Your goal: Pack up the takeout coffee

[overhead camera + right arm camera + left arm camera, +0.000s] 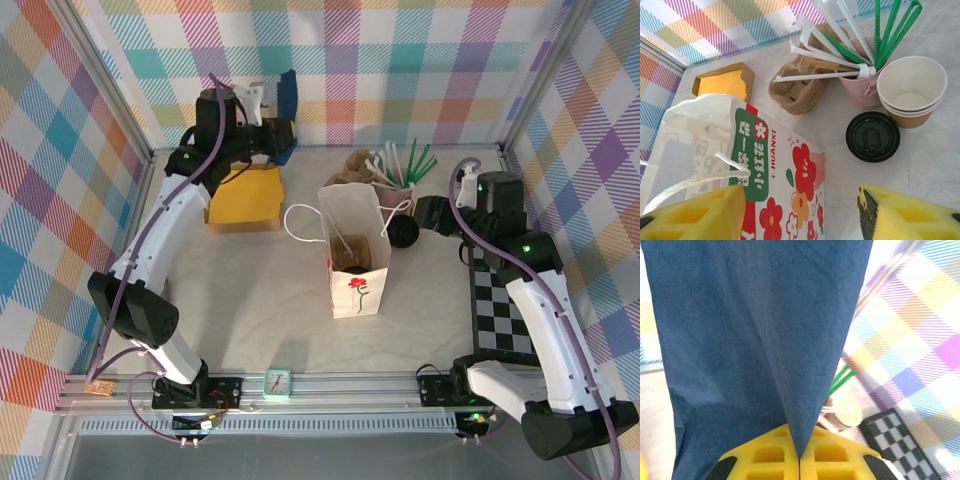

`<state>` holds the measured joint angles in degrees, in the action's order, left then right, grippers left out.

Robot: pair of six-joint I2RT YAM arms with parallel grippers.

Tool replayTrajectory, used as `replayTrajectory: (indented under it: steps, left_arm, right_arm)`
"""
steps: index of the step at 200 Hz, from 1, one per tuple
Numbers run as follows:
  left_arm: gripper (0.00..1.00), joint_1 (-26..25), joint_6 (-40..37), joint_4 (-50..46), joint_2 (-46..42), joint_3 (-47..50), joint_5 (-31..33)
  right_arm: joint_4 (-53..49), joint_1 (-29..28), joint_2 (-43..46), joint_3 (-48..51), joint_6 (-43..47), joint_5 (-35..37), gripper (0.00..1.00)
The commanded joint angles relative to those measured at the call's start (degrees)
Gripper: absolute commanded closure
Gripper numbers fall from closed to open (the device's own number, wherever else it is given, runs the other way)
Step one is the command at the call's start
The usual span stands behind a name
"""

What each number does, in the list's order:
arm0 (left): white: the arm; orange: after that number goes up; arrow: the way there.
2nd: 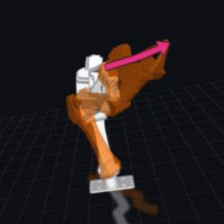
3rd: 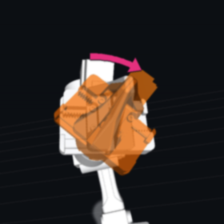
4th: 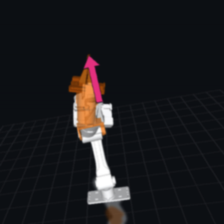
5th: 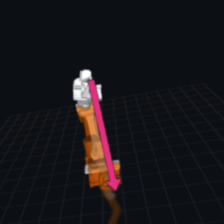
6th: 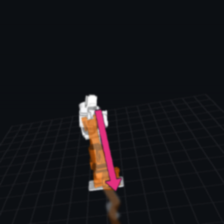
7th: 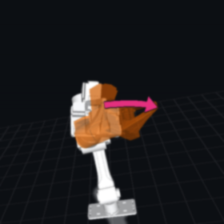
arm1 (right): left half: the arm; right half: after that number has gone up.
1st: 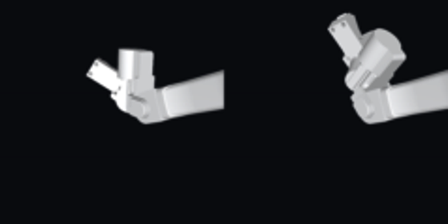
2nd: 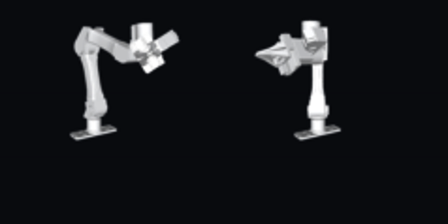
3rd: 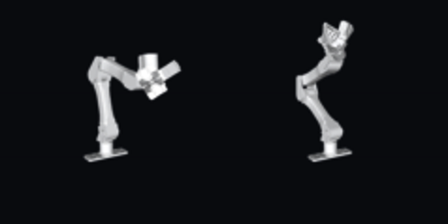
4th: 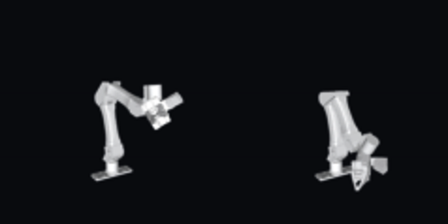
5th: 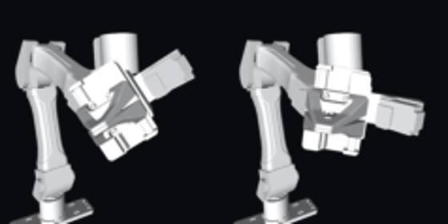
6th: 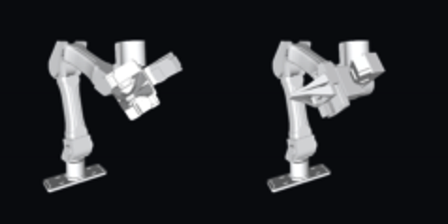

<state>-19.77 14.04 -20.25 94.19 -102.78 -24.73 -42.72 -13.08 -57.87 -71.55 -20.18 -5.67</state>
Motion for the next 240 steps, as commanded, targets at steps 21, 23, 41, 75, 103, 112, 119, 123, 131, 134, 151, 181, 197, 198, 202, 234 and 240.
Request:
replayTrajectory:
  steps: [21,23,41,75,103,112,119,123,131,134,151,181,197,198,202,234,240]
  left_arm:
    - [0.94,-2.71,8.28,29.94,-5.64,11.24,-9.26]
    - [0.94,-2.9,8.63,31.99,-6.0,12.4,-8.95]
    - [0.97,-4.41,9.6,46.05,-8.62,20.6,-6.98]
    - [0.98,-6.29,10.11,55.5,-9.64,25.1,-7.72]
    - [0.98,-7.92,10.35,58.74,-9.81,26.55,-8.1]
    - [0.98,-8.38,10.07,59.43,-9.75,27.11,-7.93]
    - [0.98,-8.81,9.66,60.07,-9.73,27.72,-7.64]
    - [0.98,-9.03,9.46,60.63,-9.75,28.06,-7.54]
    - [0.98,-9.44,8.96,61.55,-9.66,28.93,-7.0]
    - [0.98,-9.56,8.78,61.85,-9.64,29.29,-6.83]
    - [0.98,-10.5,7.55,63.42,-9.38,31.06,-5.85]
    - [0.99,-12.25,3.8,64.81,-8.7,33.24,-4.43]
    - [0.99,-12.9,2.72,65.57,-7.87,33.7,-4.45]
    - [0.99,-12.91,2.64,65.63,-7.83,33.7,-4.45]
    - [0.99,-13.07,2.43,65.91,-7.6,33.78,-4.54]
    - [0.99,-14.05,2.17,69.39,-6.18,34.84,-5.39]
    - [0.99,-14.24,2.12,69.89,-5.92,35.0,-5.56]
  right_arm:
    - [-0.75,0.16,2.69,1.32,-0.49,-0.9,0.39]
    - [-0.8,0.16,2.74,1.39,-0.54,-0.87,0.39]
    - [-0.94,0.17,3.36,1.54,-0.69,-0.92,0.39]
    - [-1.38,0.16,4.51,2.09,-0.74,-0.66,0.39]
    - [-1.57,0.16,4.87,2.24,-1.06,-0.79,0.39]
    - [-1.57,0.21,5.0,2.24,-1.15,-0.9,0.39]
    - [-1.58,0.17,5.09,2.26,-1.24,-1.0,0.39]
    - [-1.58,0.16,5.13,2.29,-1.32,-1.05,0.39]
    - [-1.64,0.16,5.26,2.28,-1.43,-1.1,0.39]
    - [-1.71,0.16,5.3,2.29,-1.43,-1.1,0.39]
    - [-1.75,0.21,5.7,2.54,-1.48,-1.1,0.4]
    - [-1.89,0.16,6.16,3.1,-1.59,-0.92,0.4]
    - [-1.91,0.16,6.27,3.22,-1.56,-0.92,0.4]
    - [-1.87,0.16,6.27,3.2,-1.59,-0.92,0.4]
    - [-1.89,0.16,6.36,3.25,-1.61,-0.92,0.39]
    - [-1.68,0.16,6.62,3.72,-1.54,-0.92,0.4]
    - [-1.51,0.14,6.7,3.92,-1.58,-0.85,0.4]
